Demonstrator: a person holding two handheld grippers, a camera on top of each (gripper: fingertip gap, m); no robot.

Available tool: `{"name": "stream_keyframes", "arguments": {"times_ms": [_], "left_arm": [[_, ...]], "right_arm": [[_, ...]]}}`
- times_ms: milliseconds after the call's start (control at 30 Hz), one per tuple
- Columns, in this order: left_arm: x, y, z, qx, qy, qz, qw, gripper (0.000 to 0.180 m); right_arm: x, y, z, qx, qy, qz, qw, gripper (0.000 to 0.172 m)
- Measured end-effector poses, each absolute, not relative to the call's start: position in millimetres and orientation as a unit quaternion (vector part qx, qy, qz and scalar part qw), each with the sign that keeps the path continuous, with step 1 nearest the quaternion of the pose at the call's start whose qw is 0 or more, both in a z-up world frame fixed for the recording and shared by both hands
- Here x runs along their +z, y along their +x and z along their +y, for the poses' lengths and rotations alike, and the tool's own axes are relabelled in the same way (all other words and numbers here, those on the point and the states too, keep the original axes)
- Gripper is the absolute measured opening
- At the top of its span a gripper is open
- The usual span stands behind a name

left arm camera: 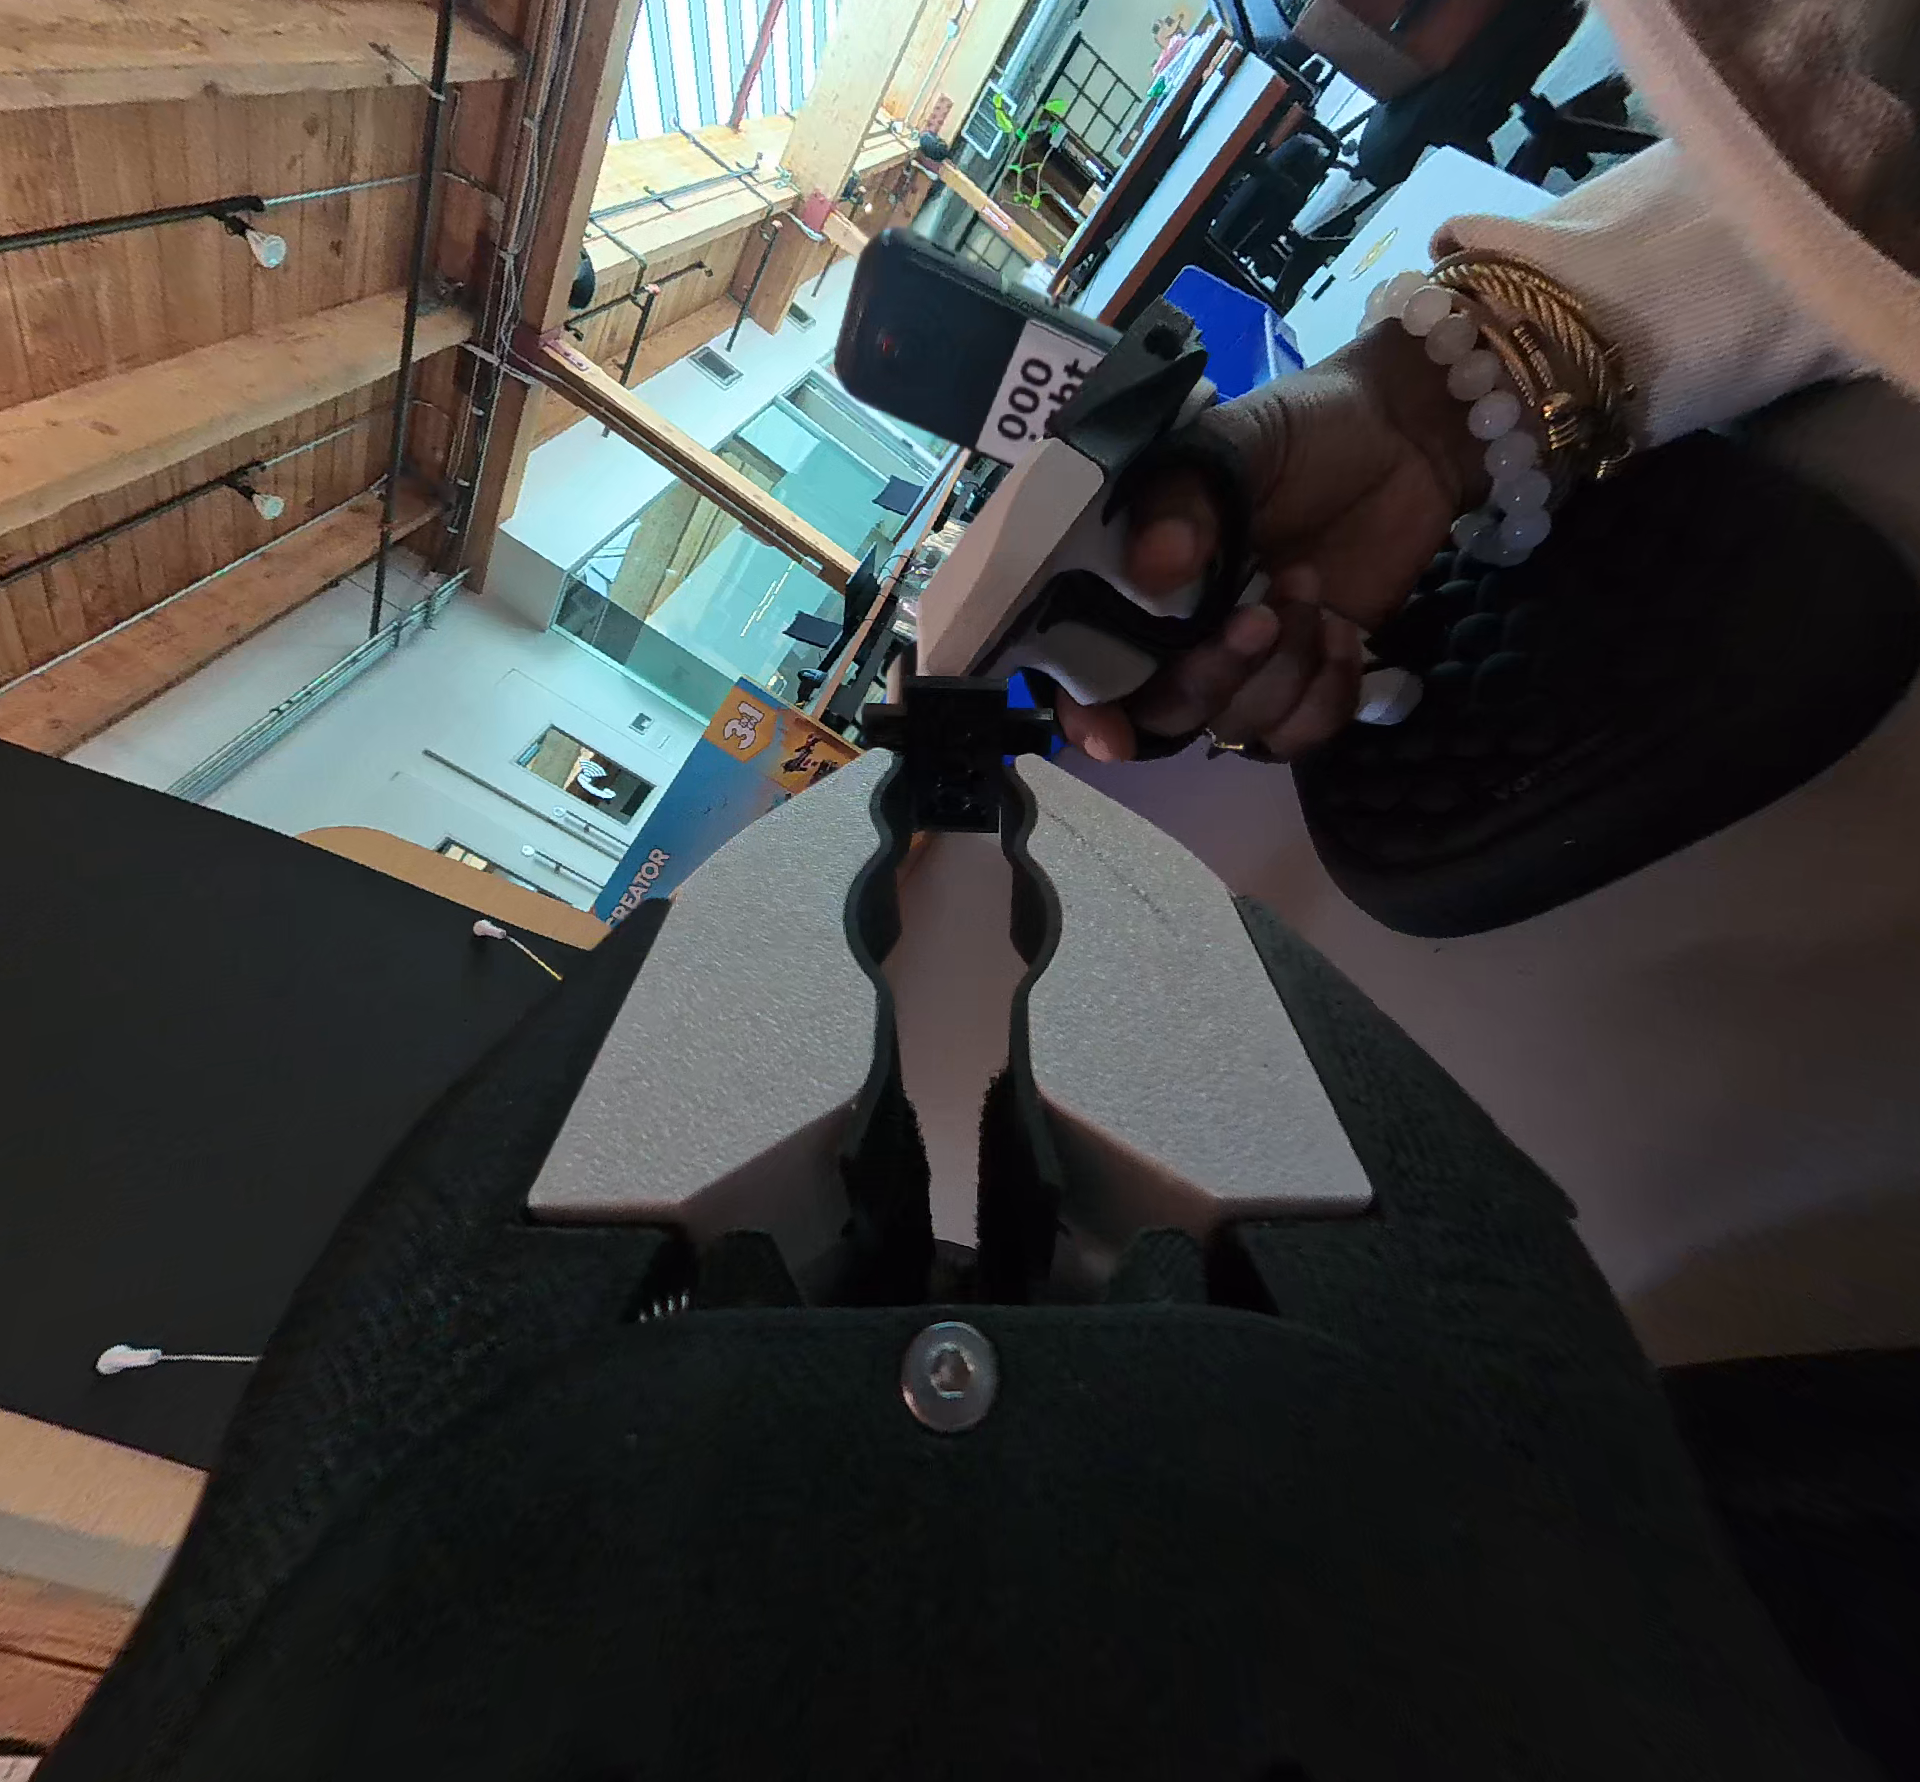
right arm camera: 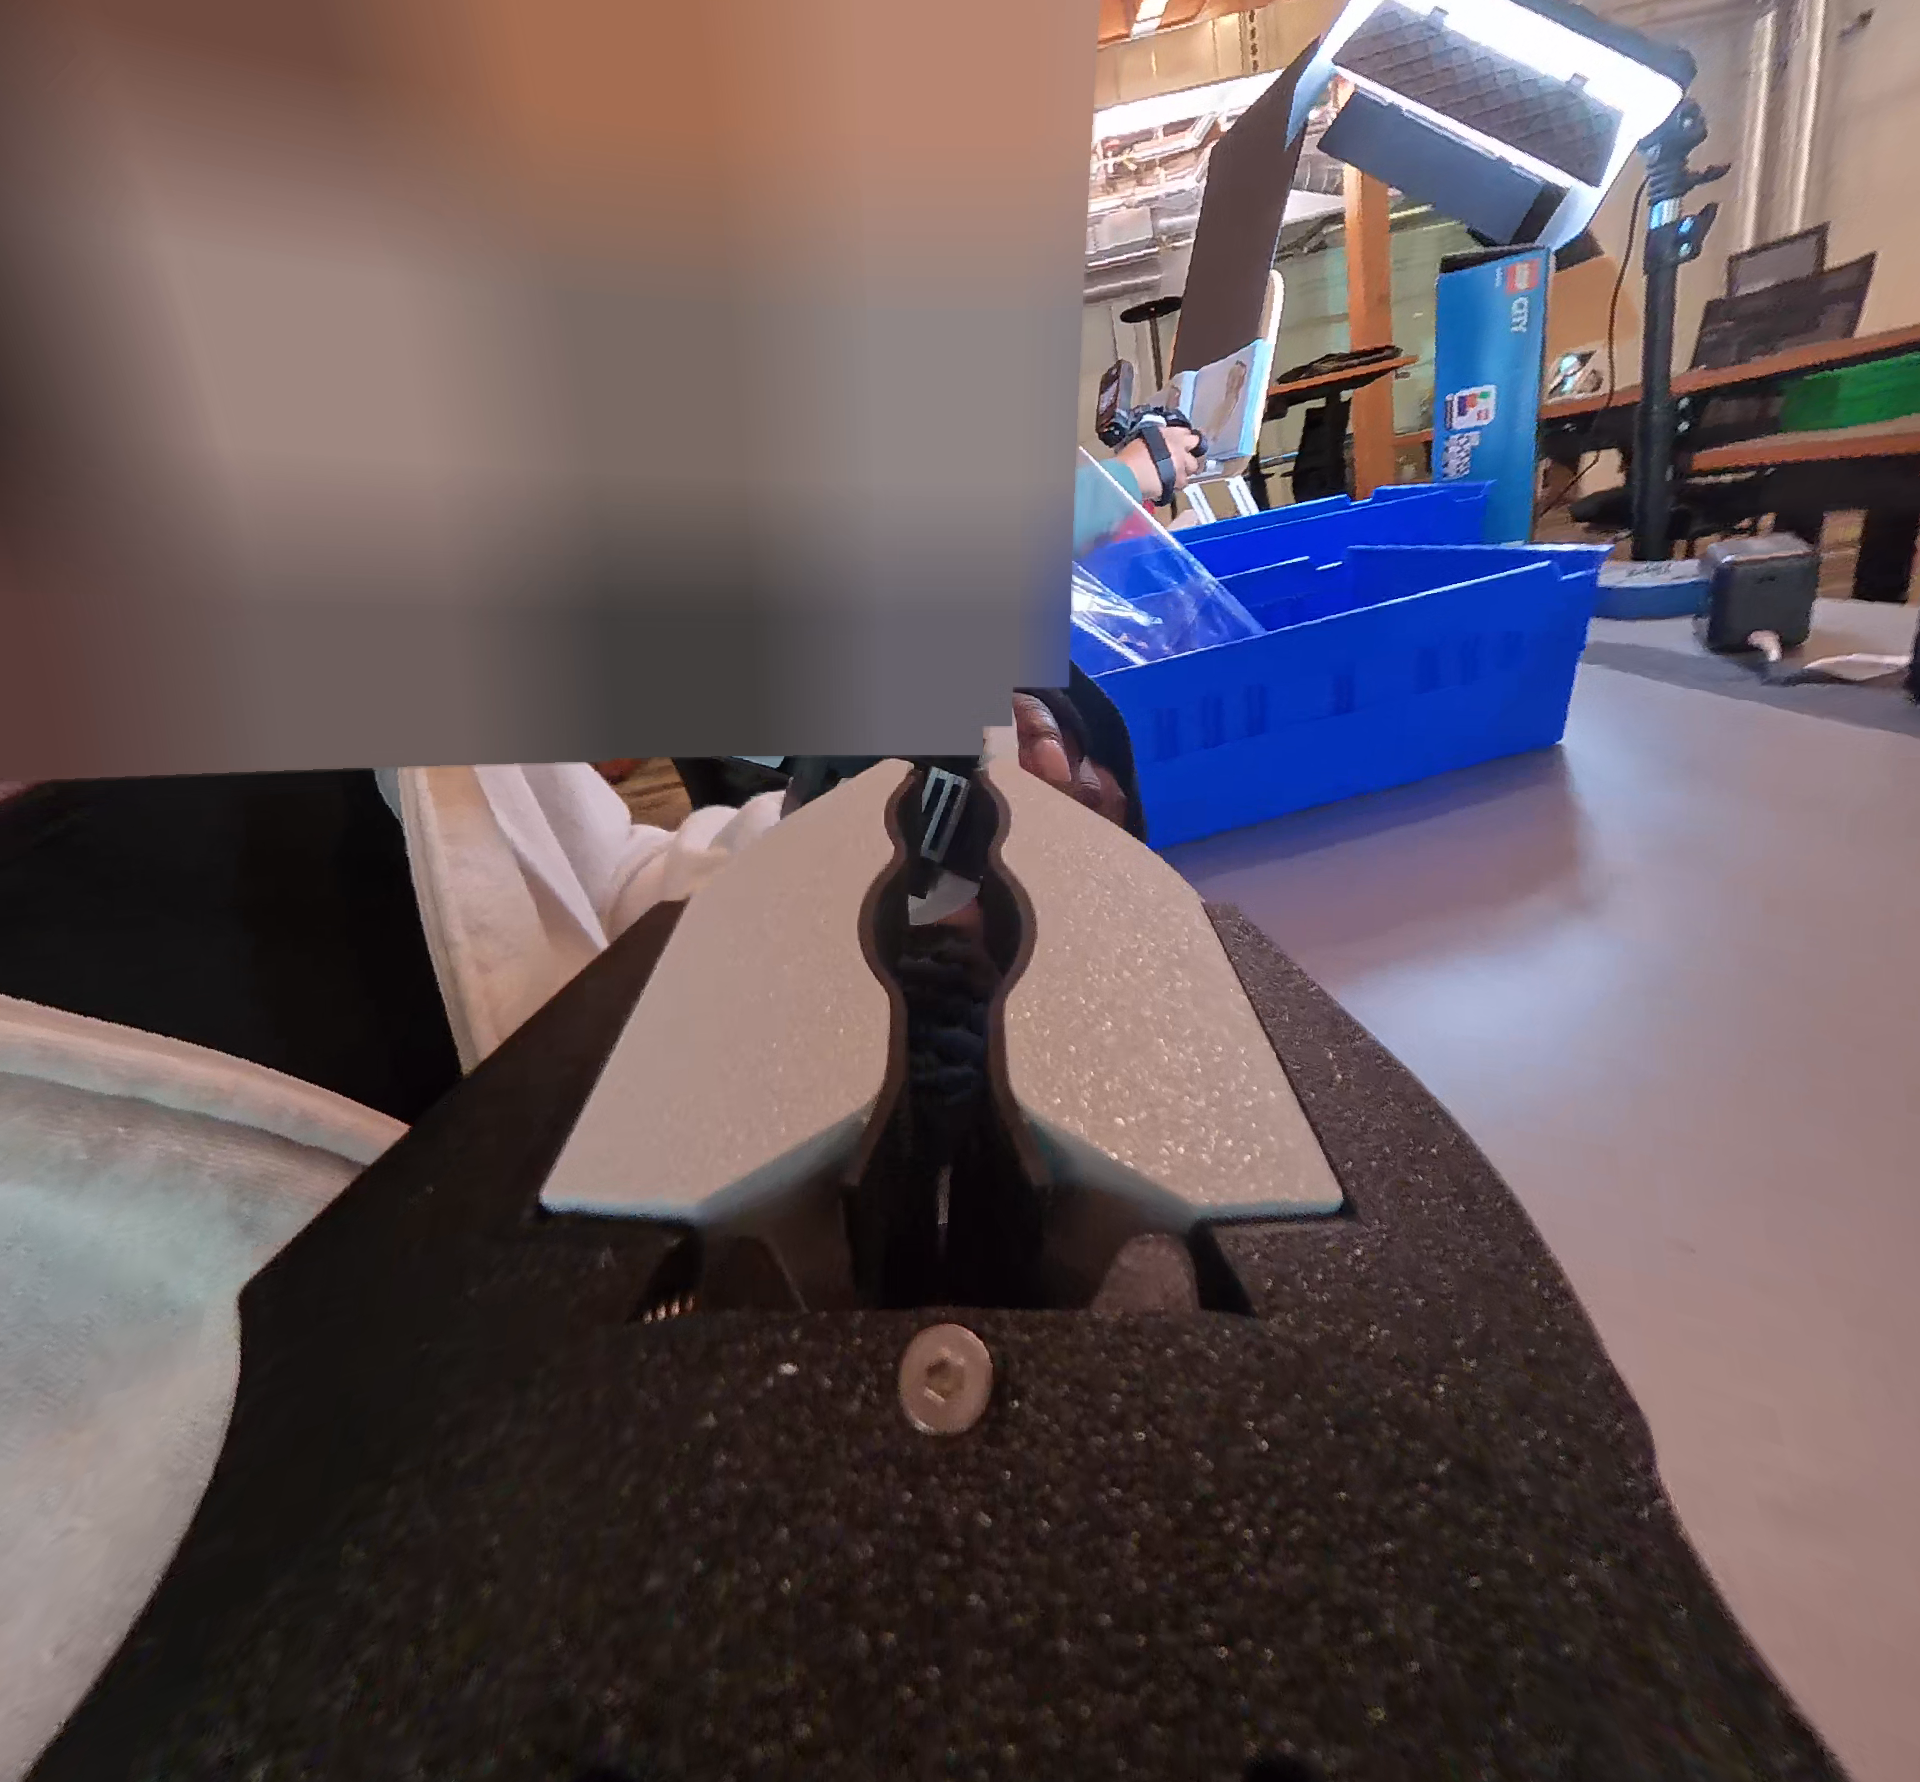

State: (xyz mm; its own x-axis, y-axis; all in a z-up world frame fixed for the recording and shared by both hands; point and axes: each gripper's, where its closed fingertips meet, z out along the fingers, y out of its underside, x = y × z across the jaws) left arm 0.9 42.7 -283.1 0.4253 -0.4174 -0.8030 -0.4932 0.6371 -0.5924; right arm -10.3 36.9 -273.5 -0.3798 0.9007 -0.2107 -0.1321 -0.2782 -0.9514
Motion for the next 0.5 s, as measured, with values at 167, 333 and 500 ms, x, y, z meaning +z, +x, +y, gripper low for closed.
{"name": "stream_keyframes", "arguments": {"times_ms": [167, 333, 500], "left_arm": [[-288, 1, 46, 0.04, -0.433, 0.541, 0.72, 0.016], [-283, 0, 47, 0.042, -0.435, 0.526, 0.73, 0.016], [-267, -10, 48, 0.026, -0.433, 0.479, 0.763, 0.016]], "right_arm": [[-278, -10, 39, 0.682, -0.425, -0.472, 0.362, 0.007], [-273, -8, 41, 0.683, -0.418, -0.468, 0.374, 0.006], [-269, -1, 56, 0.684, -0.43, -0.437, 0.395, 0.006]]}}
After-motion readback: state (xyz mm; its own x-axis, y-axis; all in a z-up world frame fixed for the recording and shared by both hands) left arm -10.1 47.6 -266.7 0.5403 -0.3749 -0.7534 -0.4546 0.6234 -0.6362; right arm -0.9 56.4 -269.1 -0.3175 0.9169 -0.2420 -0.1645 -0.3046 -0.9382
